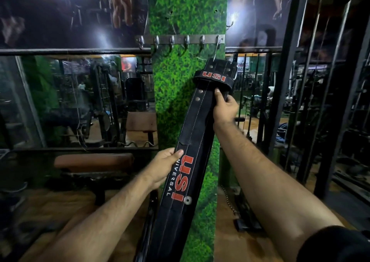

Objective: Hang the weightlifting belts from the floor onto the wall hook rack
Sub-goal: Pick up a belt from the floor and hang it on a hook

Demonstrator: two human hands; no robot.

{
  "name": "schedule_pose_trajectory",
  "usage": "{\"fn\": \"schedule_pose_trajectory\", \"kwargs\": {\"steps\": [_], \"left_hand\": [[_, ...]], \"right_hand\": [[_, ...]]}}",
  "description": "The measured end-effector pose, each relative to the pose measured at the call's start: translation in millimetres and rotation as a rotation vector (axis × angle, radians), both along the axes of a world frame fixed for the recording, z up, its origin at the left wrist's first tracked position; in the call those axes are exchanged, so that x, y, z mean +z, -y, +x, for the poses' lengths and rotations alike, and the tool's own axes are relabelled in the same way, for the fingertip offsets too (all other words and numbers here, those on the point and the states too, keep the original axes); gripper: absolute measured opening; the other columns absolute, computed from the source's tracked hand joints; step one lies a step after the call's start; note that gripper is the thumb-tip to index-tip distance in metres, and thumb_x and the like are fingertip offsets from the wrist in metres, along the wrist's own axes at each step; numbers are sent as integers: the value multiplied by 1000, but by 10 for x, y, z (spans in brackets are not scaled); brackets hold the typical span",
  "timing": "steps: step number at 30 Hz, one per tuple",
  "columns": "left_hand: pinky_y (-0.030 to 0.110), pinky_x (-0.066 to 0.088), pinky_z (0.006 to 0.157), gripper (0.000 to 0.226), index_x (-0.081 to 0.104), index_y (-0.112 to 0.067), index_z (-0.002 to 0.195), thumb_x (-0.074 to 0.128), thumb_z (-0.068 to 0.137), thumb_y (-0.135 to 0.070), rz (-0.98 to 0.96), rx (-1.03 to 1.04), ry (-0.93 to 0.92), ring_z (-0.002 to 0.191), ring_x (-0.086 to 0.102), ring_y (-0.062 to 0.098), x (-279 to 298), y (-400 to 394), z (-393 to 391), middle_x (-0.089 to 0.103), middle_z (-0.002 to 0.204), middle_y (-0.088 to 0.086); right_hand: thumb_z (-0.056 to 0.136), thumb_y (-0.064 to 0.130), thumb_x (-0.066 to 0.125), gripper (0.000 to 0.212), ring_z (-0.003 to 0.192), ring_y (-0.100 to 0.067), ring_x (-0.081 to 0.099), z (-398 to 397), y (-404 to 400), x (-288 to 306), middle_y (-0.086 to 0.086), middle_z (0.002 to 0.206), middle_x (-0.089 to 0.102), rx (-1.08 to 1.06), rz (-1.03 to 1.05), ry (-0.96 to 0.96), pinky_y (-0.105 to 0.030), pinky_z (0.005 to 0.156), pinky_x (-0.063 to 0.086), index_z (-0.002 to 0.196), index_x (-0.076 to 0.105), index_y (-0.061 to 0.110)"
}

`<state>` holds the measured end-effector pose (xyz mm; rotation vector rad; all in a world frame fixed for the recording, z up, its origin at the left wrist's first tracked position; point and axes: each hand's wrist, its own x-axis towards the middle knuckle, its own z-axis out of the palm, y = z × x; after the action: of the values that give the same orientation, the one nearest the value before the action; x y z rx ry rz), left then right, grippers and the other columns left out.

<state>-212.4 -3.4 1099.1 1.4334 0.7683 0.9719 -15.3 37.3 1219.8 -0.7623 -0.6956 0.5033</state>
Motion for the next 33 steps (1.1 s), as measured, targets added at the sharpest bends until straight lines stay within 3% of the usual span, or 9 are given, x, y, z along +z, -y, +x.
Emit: {"fn": "schedule_pose_trajectory", "kwargs": {"steps": [5, 9, 12, 14, 16, 19, 22, 29, 33], "left_hand": [[46, 52, 100, 27, 64, -3, 122, 57, 98, -13, -6, -86, -125, 102, 72, 23, 381, -105, -162, 74, 113, 15], [52, 44, 110, 26, 64, -10, 122, 53, 102, -22, 80, -14, 85, 119, 64, 26, 921, -132, -13, 73, 120, 8], [50, 47, 109, 59, 49, -2, 141, 61, 96, -39, 111, 70, 200, 123, 62, 29, 1265, -212, 120, 66, 132, 15], [46, 53, 101, 47, 61, -3, 123, 66, 93, -38, 144, 169, 222, 108, 70, 28, 1345, -264, 177, 71, 119, 17], [30, 60, 75, 19, 67, -9, 105, 68, 94, -25, 179, 269, 259, 80, 73, 16, 1347, -297, 195, 74, 96, 10], [18, 54, 55, 12, 69, -12, 103, 70, 92, -16, 200, 354, 316, 64, 72, 7, 1246, -341, 236, 75, 87, 3], [25, 60, 67, 4, 70, -14, 95, 70, 92, -14, 226, 411, 407, 79, 73, 17, 1164, -366, 246, 75, 95, 8], [25, 49, 74, 9, 69, -19, 95, 74, 90, -24, 238, 519, 498, 93, 67, 14, 1310, -423, 50, 73, 93, -5], [37, 57, 90, 16, 72, -21, 89, 77, 85, -36, 170, 558, 465, 89, 70, 15, 1311, -435, -54, 76, 91, -4]], "right_hand": [[71, 56, 76, 69, 79, -23, 64, -9, -80, -68, -9, 84, 71, 157, -56, 39, -57, 87, 57, 98, 60, -6], [94, 38, 66, 34, 85, -28, 71, -207, 28, 20, -20, 95, 76, 180, -60, 149, -51, 84, 59, 94, 67, 4], [99, 29, 61, 31, 85, -26, 70, -359, 16, 35, -22, 96, 75, 169, 7, 259, -45, 80, 60, 95, 69, -1], [100, 28, 59, 27, 81, -20, 67, -432, 37, 34, -13, 87, 74, 129, -3, 352, -38, 75, 57, 86, 69, 7], [96, 38, 60, 30, 77, -18, 67, -478, 35, -8, -7, 82, 74, 110, -34, 445, -43, 75, 59, 78, 67, 15], [83, 61, 61, 48, 82, -22, 74, -524, 52, -112, -4, 85, 78, 91, -90, 568, -50, 78, 60, 83, 69, 13], [82, 63, 66, 49, 87, -21, 75, -553, 119, -387, -1, 89, 79, 117, -105, 557, -50, 82, 60, 91, 73, 15], [78, 33, 85, 26, 92, -21, 77, -472, 166, -1386, -2, 98, 80, 365, -205, 555, -51, 85, 61, 99, 78, 18], [55, 67, 87, 57, 84, -14, 78, -290, 220, -1800, 2, 91, 80, 409, -500, 776, -48, 81, 63, 90, 78, 24]]}}
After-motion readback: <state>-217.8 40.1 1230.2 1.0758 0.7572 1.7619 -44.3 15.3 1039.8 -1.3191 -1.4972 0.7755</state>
